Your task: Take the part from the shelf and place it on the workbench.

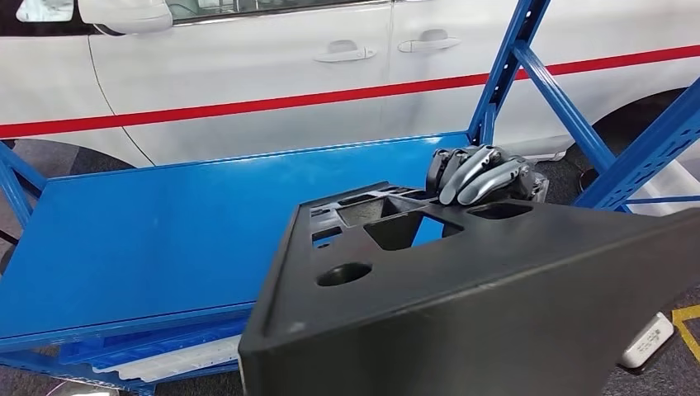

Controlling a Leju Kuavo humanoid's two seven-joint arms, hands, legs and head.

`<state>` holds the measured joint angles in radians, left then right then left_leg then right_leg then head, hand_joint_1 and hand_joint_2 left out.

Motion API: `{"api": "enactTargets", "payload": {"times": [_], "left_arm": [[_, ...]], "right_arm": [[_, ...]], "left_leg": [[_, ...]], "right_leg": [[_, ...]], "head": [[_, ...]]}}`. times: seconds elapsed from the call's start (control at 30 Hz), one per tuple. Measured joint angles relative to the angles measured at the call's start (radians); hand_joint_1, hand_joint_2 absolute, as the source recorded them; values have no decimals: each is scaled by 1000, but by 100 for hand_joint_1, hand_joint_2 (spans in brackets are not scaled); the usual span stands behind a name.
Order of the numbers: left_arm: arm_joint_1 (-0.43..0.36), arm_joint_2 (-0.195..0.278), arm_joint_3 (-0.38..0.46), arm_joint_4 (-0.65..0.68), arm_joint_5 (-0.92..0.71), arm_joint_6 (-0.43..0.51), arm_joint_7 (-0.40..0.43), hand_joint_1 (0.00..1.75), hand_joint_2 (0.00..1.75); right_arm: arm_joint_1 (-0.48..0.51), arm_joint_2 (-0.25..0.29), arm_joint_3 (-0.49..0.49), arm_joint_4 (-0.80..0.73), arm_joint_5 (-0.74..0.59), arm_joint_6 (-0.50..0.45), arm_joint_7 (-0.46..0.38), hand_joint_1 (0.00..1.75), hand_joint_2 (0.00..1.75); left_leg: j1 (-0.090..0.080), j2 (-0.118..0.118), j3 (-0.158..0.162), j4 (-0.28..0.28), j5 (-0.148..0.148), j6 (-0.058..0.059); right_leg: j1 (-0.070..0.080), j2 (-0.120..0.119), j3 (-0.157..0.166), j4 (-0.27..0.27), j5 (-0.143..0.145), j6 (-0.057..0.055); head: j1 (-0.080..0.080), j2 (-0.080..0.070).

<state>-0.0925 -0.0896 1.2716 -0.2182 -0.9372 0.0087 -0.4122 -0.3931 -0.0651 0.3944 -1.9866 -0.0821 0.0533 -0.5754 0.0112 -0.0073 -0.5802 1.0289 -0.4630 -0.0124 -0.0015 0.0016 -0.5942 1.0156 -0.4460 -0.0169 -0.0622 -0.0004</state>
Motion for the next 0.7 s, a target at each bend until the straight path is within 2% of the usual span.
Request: {"api": "enactTargets", "payload": {"times": [0.03, 0.07, 0.13, 0.17, 0.2, 0.23, 0.3, 0.33, 0.37, 0.4, 0.47, 0.53, 0.57, 0.63, 0.67, 0.7], "left_arm": [[0, 0, 0, 0, 1, -1, -2, 0, 175], [0, 0, 0, 0, 1, -4, -6, 0, 175], [0, -1, 0, 0, 2, -16, -13, 0, 175], [0, -1, 0, 0, 2, -25, -17, 0, 175], [0, -1, 0, 0, 2, -32, -21, 0, 175], [0, -1, 0, 0, 3, -39, -25, 0, 175], [-1, -1, 0, 0, 4, -45, -29, 0, 175], [-1, 0, 0, 0, 5, -47, -31, 0, 175], [-2, 0, 0, 0, 5, -49, -33, 0, 175], [-3, 0, 0, 0, 6, -51, -36, 0, 175], [-3, 0, 0, 0, 7, -57, -45, 0, 175], [-3, -1, 0, 0, 9, -63, -52, 0, 175], [-3, -2, 0, 0, 11, -66, -55, 0, 175], [-4, -2, 1, 0, 15, -68, -58, 0, 175], [-4, -2, 1, 0, 18, -68, -58, 0, 175], [-4, -2, 2, 0, 22, -69, -57, 0, 175]], "right_arm": [[-2, -1, -1, -8, -8, 9, 5, 168, 175], [-6, -2, -1, -15, -19, 22, 12, 168, 175], [-13, -7, 0, -25, -42, 49, 29, 168, 175], [-16, -14, 0, -29, -51, 60, 38, 168, 175], [-20, -21, 0, -32, -56, 66, 45, 168, 175], [-24, -30, 0, -36, -61, 71, 51, 168, 175], [-35, -44, 0, -44, -65, 77, 57, 168, 175], [-40, -50, 0, -49, -66, 78, 58, 168, 175], [-45, -55, 0, -52, -66, 79, 58, 168, 175], [-48, -61, 1, -55, -68, 79, 59, 168, 175], [-54, -77, 3, -56, -75, 79, 66, 168, 175], [-60, -99, 6, -56, -88, 78, 71, 168, 175], [-61, -110, 7, -55, -94, 77, 71, 168, 175], [-60, -131, 12, -51, -102, 74, 68, 168, 175], [-60, -139, 15, -47, -105, 72, 66, 168, 175], [-59, -146, 20, -42, -107, 69, 64, 168, 175]], "left_leg": [[1, 1, -13, 30, -20, -4], [2, 1, -36, 82, -50, -7], [2, 1, -100, 221, -117, -11], [2, 1, -126, 276, -134, -12], [2, 2, -137, 296, -133, -12], [2, 2, -128, 276, -112, -10], [1, 2, -61, 136, -39, -3], [-1, 3, -26, 65, -13, 2], [-3, 3, -4, 18, 2, 7], [-6, 3, 5, -3, 4, 11], [-6, 1, 6, -10, 8, 21], [-3, 2, 10, -20, 18, 33], [-2, 2, 11, -24, 22, 39], [-3, 3, 7, -24, 27, 44], [-3, 3, 4, -23, 28, 44], [-4, 3, 1, -22, 29, 44]], "right_leg": [[-1, -1, 1, -3, 2, -6], [-2, -2, 1, -4, 2, -11], [1, -4, 1, -3, 1, -16], [3, -4, 1, -3, 1, -17], [5, -4, 1, -2, 1, -17], [6, -4, 1, -1, 0, -17], [6, -2, 3, 2, -2, -15], [8, -1, 3, 4, -3, -13], [9, -1, 2, 5, -4, -9], [9, -1, 0, 6, -3, -5], [9, -1, -1, 6, -2, 6], [6, -1, -10, 30, -23, 17], [5, -1, -27, 69, -50, 21], [-1, -1, -83, 196, -121, 29], [-4, -1, -109, 255, -144, 32], [-7, -1, -122, 285, -150, 35]], "head": [[0, 0], [0, 0], [0, 0], [0, 0], [0, 0], [0, 0], [0, 0], [0, 0], [0, 0], [0, 0], [0, 0], [0, 0], [0, 0], [0, 0], [0, 0], [0, 0]]}}
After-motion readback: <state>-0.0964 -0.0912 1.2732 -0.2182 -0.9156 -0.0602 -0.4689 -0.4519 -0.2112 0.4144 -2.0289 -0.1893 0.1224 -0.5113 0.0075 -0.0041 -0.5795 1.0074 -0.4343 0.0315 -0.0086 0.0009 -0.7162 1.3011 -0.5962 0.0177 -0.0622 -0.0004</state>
